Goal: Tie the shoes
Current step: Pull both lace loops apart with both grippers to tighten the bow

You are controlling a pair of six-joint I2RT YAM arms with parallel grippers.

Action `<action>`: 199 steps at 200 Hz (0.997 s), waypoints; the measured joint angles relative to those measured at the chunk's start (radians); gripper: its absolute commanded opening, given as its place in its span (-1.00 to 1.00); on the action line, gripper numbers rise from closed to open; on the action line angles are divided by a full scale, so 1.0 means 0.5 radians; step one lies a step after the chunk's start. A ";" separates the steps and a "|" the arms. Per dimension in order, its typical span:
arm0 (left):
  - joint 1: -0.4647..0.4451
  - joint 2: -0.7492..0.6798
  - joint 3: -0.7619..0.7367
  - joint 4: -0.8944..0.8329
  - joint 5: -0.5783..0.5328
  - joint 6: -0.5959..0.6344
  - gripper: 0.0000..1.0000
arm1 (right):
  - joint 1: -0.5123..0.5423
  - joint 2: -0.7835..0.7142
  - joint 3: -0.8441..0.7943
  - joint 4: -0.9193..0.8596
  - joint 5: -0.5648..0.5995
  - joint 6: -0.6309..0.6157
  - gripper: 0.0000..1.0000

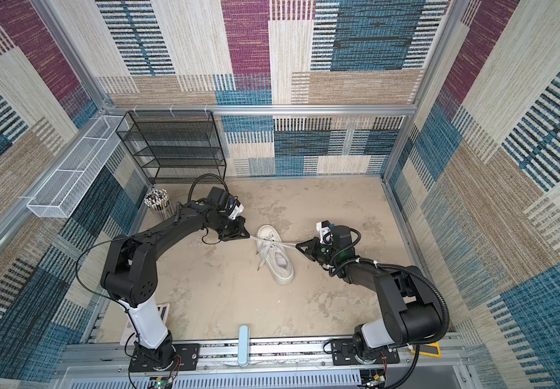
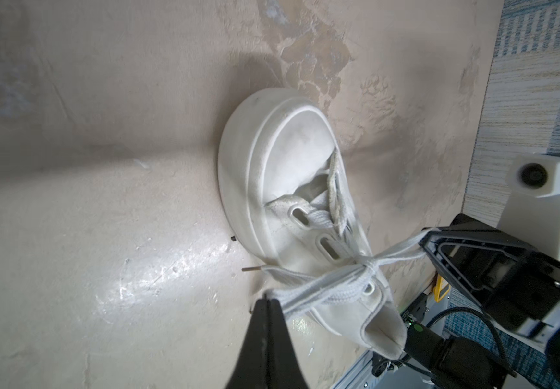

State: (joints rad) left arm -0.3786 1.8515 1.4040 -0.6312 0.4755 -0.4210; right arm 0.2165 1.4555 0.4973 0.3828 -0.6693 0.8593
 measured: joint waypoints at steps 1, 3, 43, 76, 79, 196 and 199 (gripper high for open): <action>0.000 0.000 -0.002 0.000 0.000 -0.001 -1.00 | -0.001 -0.001 0.000 0.000 0.000 0.000 -1.00; -0.001 0.000 -0.004 0.000 0.001 -0.003 -1.00 | -0.002 -0.002 0.000 0.000 0.000 0.000 -1.00; -0.008 0.003 -0.066 0.079 0.027 -0.018 -1.00 | -0.040 0.015 0.002 -0.011 -0.010 -0.017 -1.00; -0.052 0.037 -0.065 0.085 -0.005 -0.027 -1.00 | -0.058 0.088 0.079 -0.059 -0.046 -0.060 -0.37; -0.059 0.037 -0.065 0.084 -0.015 -0.027 -1.00 | -0.058 0.089 0.088 -0.072 -0.043 -0.064 -0.22; -0.104 -0.159 -0.282 0.146 -0.101 -0.217 0.14 | -0.057 0.013 0.614 -0.815 0.207 -0.471 0.44; -0.104 -0.175 -0.298 0.150 -0.100 -0.221 0.17 | -0.051 0.031 0.641 -0.834 0.208 -0.487 0.44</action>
State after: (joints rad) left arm -0.4305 1.7638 1.2549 -0.5564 0.4255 -0.5316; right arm 0.1909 1.4708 0.8177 -0.0341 -0.5655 0.6159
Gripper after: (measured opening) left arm 0.516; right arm 0.719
